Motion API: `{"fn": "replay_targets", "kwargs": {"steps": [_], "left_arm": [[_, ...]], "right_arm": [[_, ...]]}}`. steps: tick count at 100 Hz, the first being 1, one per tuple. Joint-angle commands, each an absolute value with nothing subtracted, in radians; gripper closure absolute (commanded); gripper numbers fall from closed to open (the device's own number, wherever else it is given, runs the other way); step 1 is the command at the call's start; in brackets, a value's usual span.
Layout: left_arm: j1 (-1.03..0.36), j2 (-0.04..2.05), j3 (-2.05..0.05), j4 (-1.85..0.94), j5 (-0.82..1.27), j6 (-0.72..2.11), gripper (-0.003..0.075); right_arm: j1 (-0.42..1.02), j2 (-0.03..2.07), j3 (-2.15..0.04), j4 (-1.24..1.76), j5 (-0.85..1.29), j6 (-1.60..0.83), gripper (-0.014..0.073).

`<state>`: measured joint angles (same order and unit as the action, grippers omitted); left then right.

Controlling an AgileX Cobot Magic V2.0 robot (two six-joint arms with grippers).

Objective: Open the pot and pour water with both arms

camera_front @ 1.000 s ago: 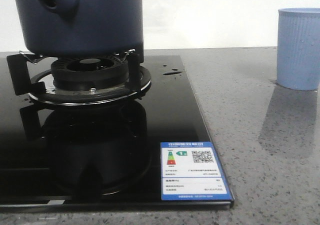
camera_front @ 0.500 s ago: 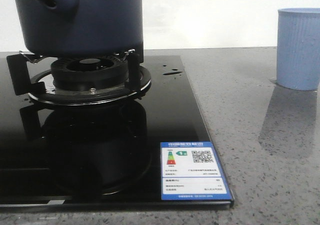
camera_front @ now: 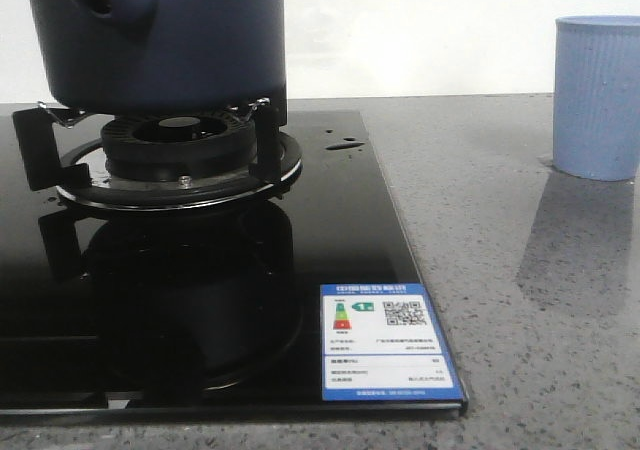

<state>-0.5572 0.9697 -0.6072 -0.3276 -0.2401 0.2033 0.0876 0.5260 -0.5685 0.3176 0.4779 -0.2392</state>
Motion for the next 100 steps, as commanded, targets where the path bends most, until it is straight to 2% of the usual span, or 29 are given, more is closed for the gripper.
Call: {"fn": "replay_targets", "kwargs": {"steps": [1,48,84,91,100], "left_arm": [[-0.565,1.008,-0.672,-0.328,-0.348,0.198,0.0154],[-0.562,1.255,-0.87,-0.273,-0.348,0.198,0.0146],[-0.562,1.319,-0.91,-0.247,-0.354,0.198,0.0152],[-0.562,1.319,-0.91,-0.245,-0.356,0.198,0.0175],[-0.562,1.319,-0.91,-0.245,-0.368,0.198,0.0253]], "right_arm": [[0.088,0.538,-0.604,0.323,0.417,-0.254,0.0153],[0.088,0.538,-0.604,0.323,0.417,-0.254,0.0153],[0.088,0.538,-0.604,0.323,0.417,-0.254,0.0153],[0.088,0.538,-0.604,0.323,0.415,-0.254,0.0153],[0.088,0.538,-0.604,0.323,0.415,-0.254,0.0153]]}}
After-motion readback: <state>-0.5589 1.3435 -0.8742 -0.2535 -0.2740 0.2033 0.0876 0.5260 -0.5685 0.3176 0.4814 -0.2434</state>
